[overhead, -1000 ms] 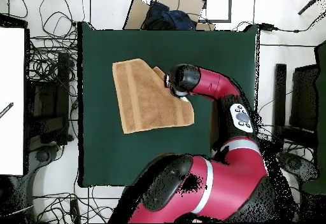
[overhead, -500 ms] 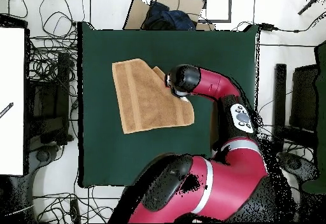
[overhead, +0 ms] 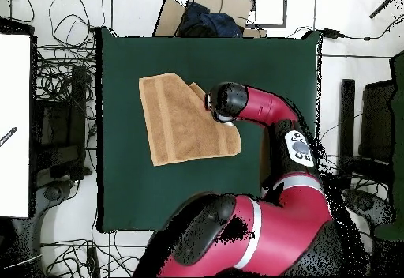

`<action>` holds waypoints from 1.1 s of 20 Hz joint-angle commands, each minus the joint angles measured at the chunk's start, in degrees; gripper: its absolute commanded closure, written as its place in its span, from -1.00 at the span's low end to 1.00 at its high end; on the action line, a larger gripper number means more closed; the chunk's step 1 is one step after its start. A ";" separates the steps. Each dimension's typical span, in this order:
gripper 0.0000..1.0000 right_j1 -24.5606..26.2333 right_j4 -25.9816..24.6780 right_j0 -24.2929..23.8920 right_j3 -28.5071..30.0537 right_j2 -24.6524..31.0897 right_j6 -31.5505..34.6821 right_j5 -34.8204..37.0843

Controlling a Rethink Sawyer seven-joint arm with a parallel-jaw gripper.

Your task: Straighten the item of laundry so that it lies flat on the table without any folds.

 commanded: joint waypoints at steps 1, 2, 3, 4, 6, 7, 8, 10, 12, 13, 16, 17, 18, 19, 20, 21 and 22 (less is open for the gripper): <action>-1.00 -2.67 0.51 1.80 6.39 -1.52 14.41 -6.35; -1.00 -2.83 0.46 2.10 6.78 -1.90 14.90 -7.26; -1.00 -2.97 0.49 2.29 7.15 -2.09 15.14 -7.89; -1.00 -2.86 0.73 2.43 7.31 -2.21 15.18 -7.68; -1.00 -2.62 1.19 2.59 7.25 -2.33 15.00 -7.47; -1.00 -2.41 1.47 2.56 7.14 -2.27 14.76 -7.09; -1.00 -1.90 1.80 2.48 6.68 -2.13 14.35 -6.62; -1.00 -0.73 2.26 2.42 4.99 -1.77 13.17 -4.87; -1.00 0.12 2.44 2.29 3.99 -1.36 12.33 -4.19; -1.00 0.43 2.65 2.26 3.84 -1.20 12.14 -3.83; -1.00 2.45 2.83 2.17 1.60 -0.45 10.86 -2.95; -1.00 3.48 2.77 2.21 0.51 -0.18 10.33 -2.67; -1.00 4.29 2.56 2.47 -0.49 -0.27 10.05 -2.53; -1.00 4.58 2.60 2.50 -0.56 -0.14 10.00 -2.47; -1.00 4.53 2.50 2.65 -0.27 -0.27 10.22 -2.71; -1.00 4.02 2.40 2.79 0.80 -0.44 10.67 -3.25; -1.00 3.73 2.36 2.88 1.34 -0.54 10.92 -3.47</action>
